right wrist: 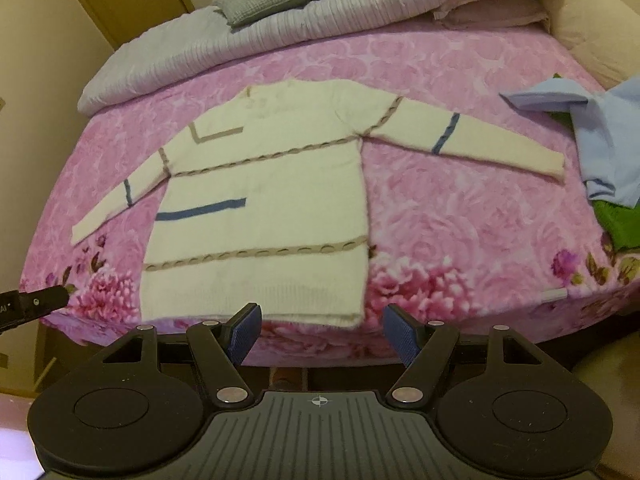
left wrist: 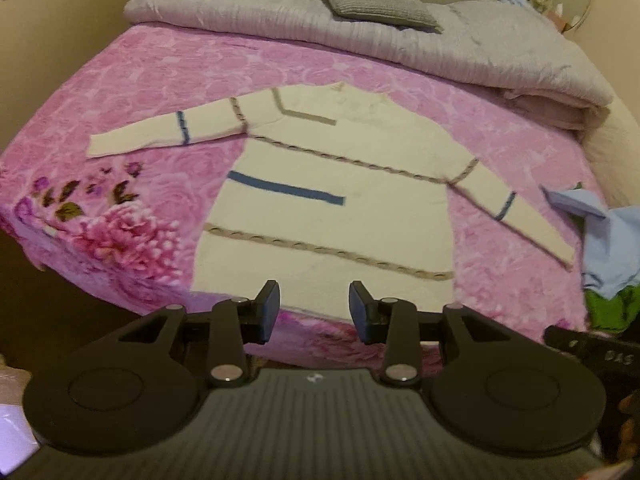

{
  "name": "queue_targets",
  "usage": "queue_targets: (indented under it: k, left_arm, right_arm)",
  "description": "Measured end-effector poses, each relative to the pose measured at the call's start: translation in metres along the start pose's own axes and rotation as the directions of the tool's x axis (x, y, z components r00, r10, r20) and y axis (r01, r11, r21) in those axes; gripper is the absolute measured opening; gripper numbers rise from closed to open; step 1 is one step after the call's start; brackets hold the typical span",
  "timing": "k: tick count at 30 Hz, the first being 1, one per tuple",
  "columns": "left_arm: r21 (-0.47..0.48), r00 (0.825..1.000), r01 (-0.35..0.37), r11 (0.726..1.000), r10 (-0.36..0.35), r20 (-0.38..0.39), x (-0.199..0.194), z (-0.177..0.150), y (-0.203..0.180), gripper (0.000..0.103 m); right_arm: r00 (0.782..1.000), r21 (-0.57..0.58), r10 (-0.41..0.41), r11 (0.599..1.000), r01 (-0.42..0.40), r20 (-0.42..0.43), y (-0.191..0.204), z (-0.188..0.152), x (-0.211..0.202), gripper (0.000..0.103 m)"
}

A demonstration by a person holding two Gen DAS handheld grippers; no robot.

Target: Fold clothes

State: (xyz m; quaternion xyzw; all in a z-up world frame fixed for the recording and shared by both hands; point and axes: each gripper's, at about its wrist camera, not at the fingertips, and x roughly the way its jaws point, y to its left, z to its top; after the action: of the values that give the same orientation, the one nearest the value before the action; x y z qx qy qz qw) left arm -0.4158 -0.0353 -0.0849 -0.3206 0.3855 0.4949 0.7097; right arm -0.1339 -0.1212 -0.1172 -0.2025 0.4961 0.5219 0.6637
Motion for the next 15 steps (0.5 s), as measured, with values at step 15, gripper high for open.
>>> queue_targets:
  k: [15]
  left_arm:
    - [0.038, 0.999, -0.033, 0.999, 0.034, -0.042, 0.002, -0.019, 0.005, 0.034]
  right_arm:
    - [0.999, -0.15, -0.043, 0.988, 0.039, -0.024, 0.025, -0.016, 0.005, 0.071]
